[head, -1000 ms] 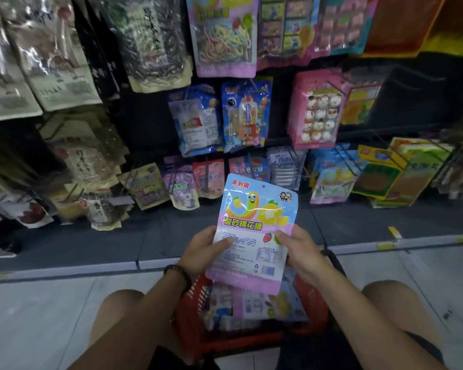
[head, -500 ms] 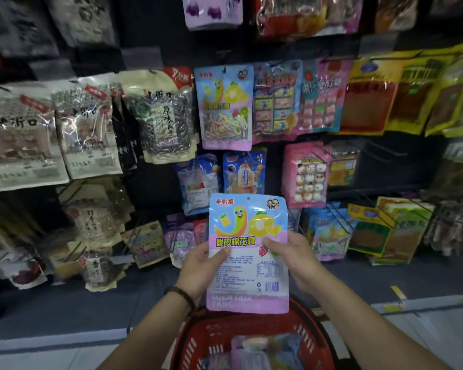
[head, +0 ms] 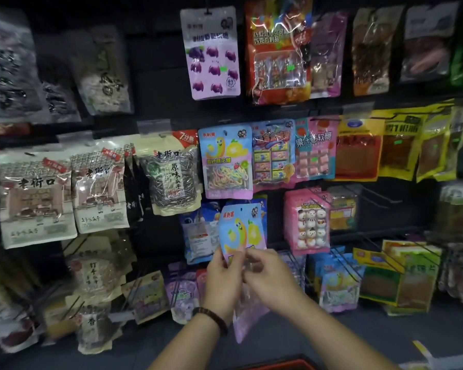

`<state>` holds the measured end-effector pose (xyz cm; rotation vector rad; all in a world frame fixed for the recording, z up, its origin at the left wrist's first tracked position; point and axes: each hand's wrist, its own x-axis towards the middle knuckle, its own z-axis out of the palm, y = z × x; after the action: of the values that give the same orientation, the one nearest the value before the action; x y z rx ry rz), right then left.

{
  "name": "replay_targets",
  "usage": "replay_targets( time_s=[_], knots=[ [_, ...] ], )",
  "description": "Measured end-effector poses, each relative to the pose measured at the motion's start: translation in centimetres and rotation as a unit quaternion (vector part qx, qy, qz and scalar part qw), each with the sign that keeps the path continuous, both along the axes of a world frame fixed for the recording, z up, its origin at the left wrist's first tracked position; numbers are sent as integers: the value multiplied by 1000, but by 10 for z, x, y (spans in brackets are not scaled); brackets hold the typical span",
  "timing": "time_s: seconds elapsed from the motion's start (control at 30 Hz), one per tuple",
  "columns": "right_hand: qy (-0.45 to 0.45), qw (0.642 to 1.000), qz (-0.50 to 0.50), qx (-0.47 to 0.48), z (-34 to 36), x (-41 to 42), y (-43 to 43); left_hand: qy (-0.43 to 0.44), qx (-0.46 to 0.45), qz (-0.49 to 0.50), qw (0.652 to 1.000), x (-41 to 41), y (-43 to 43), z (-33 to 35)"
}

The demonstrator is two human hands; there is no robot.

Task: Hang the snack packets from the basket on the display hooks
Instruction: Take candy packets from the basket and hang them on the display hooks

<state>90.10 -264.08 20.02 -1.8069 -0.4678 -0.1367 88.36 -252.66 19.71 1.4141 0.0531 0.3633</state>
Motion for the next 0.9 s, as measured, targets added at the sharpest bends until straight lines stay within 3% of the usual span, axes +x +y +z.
replay_targets(
  time_s=[0.13,0.2,0.3,0.43,0.53,0.63,0.9],
  knots=[
    [-53,989,-100,-99,25,16,-18,22,5,32,999,16,20,16],
    [-57,986,-126,-92,36,28,-28,38,8,33,999,21,29,23],
    [-36,996,-65,-47,51,50,-38,37,-4,16,999,31,41,39],
    [-39,999,16,4,69,73,-35,-36,30,35,998,48,47,66],
    [-59,998,14,28,83,93,-29,-107,53,68,991,63,52,84],
    [-67,997,4,38,96,112,-24,-160,115,22,980,78,59,102],
    [-109,994,-1,20,134,168,-14,-142,262,20,954,126,73,144]
  ],
)
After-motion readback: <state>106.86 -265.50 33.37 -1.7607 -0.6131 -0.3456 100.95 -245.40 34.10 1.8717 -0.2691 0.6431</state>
